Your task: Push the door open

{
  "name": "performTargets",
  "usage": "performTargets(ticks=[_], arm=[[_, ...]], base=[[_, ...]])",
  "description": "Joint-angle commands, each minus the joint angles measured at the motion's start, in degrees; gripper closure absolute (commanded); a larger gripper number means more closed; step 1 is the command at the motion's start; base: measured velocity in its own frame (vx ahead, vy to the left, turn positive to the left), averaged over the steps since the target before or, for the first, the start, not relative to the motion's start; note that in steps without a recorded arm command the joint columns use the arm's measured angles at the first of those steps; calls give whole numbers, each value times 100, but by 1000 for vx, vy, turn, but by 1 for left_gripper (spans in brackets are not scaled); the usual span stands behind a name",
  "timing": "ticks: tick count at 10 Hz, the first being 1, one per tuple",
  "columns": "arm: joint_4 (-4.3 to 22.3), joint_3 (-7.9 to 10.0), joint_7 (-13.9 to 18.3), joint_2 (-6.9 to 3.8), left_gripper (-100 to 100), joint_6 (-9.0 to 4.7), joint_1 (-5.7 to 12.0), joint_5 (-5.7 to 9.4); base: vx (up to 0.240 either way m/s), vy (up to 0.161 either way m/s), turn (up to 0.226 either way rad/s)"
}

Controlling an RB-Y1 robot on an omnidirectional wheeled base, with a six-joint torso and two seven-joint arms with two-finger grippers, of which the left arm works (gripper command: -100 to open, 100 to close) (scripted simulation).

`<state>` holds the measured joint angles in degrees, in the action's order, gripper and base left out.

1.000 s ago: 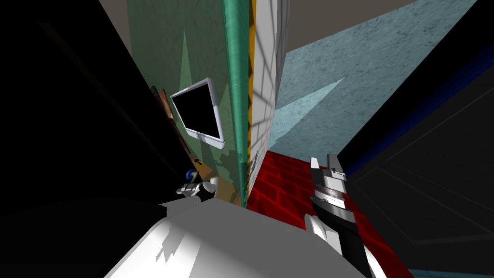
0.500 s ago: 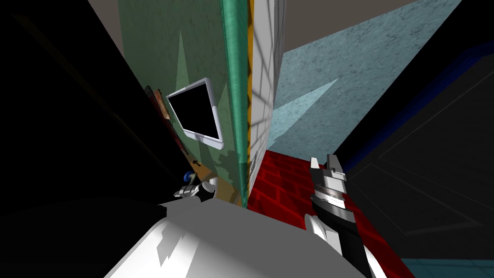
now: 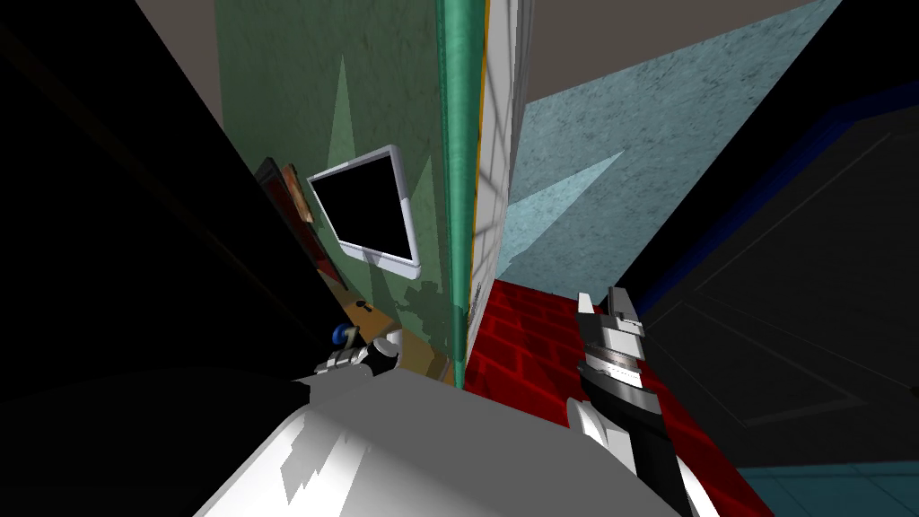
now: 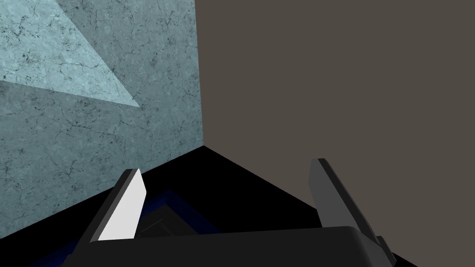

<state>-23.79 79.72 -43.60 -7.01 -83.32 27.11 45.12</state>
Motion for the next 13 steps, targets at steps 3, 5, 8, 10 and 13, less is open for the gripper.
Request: performTargets(ticks=[3, 5, 8, 10, 13], arm=[[9, 97, -20, -53, 100, -57, 48, 76], [2, 147, -32, -66, 100, -89, 50, 112], [2, 147, -32, -66, 100, -89, 50, 112], [2, 147, -32, -66, 100, -89, 50, 112], [2, 147, -32, -66, 100, -89, 50, 112]], base=[[-4, 58, -53], [-3, 37, -36], [-2, 12, -23], [1, -2, 17], [0, 0, 0]])
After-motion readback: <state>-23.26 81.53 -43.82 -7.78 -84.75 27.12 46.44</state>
